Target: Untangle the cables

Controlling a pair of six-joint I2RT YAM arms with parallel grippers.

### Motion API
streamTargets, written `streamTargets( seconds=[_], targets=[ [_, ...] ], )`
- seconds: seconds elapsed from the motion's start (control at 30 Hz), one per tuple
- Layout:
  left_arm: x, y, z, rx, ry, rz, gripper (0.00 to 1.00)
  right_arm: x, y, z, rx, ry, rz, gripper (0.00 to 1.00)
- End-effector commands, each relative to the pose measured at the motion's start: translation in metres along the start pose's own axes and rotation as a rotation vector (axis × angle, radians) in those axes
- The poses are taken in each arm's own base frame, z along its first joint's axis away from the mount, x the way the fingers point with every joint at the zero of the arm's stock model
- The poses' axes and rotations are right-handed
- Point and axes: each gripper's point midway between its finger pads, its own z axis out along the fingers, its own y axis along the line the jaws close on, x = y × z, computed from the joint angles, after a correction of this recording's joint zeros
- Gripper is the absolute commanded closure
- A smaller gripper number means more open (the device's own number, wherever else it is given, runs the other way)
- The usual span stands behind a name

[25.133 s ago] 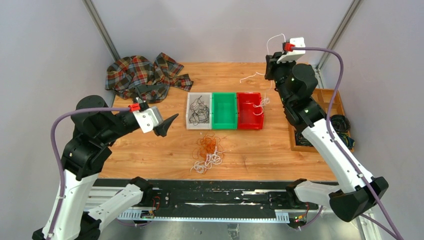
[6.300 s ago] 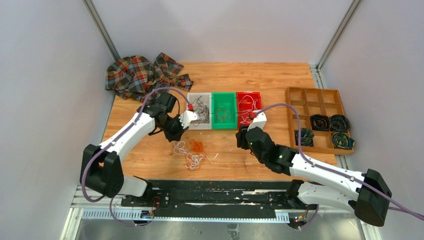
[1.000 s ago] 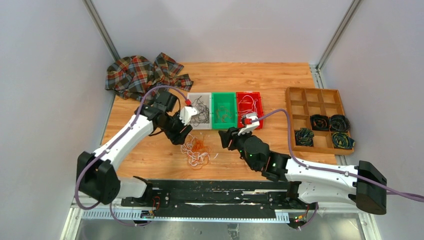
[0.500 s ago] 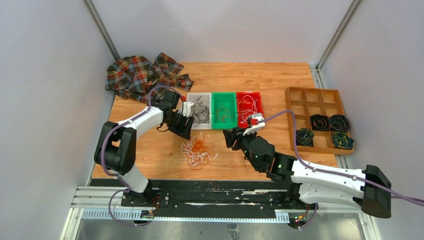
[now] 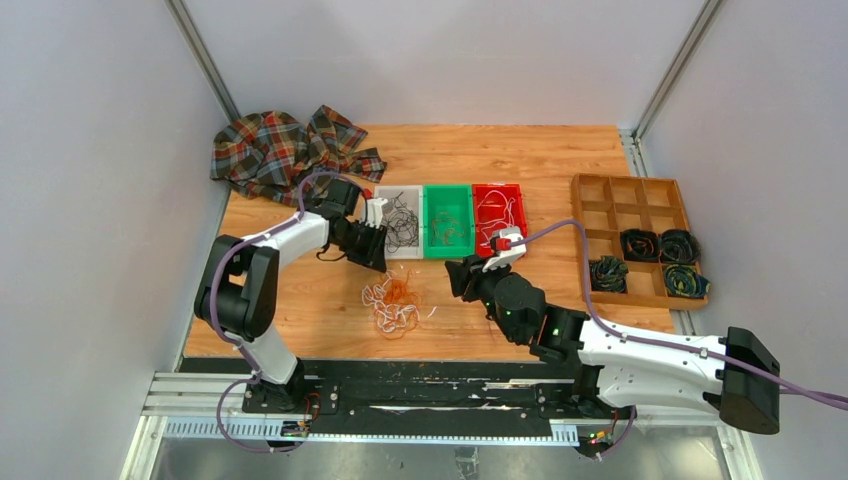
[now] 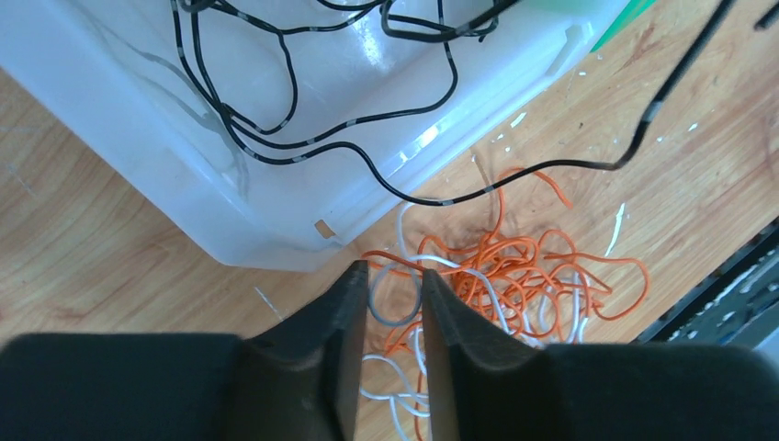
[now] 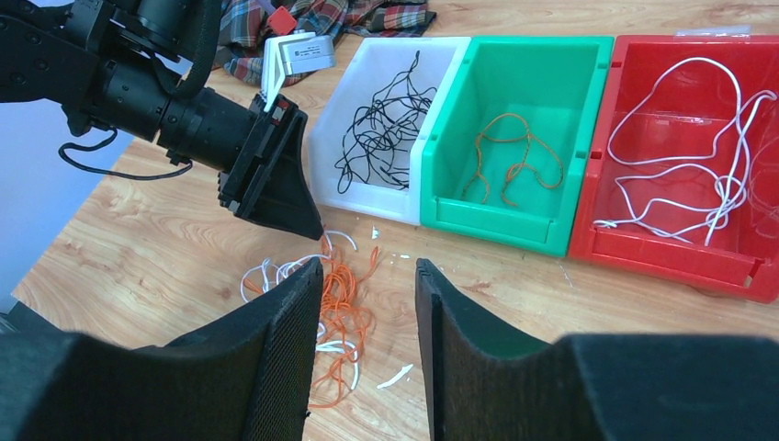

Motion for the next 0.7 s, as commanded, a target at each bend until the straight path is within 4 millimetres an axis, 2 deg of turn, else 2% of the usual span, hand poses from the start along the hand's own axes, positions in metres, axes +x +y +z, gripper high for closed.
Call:
streamTargets(
  seconds=[0.0, 0.17, 0.33, 0.5, 0.67],
  targets=[
    [-0.004, 0.0, 0.001, 0.019, -0.005, -0.01, 0.73, -0.004, -0.006, 0.003, 0.026, -0.017, -0.008, 0.58],
    [-0.004, -0.013, -0.014, 0.065, 0.004, 0.01, 0.87, -0.004, -0.005, 0.005, 0.027, -0.015, -0.016, 0.59],
    [-0.015, -0.031, -0.042, 0.086, -0.069, 0.076, 0.98, -0.005, 0.002, 0.009, 0.011, -0.011, -0.027, 0.6],
    [-0.032, -0.055, -0.081, 0.108, -0.139, 0.154, 0.99, -0.013, 0.018, 0.017, -0.032, -0.019, -0.045, 0.54],
    [-0.046, -0.09, -0.126, 0.135, -0.198, 0.275, 0.99, -0.027, 0.053, 0.029, -0.128, -0.029, -0.034, 0.44]
  ],
)
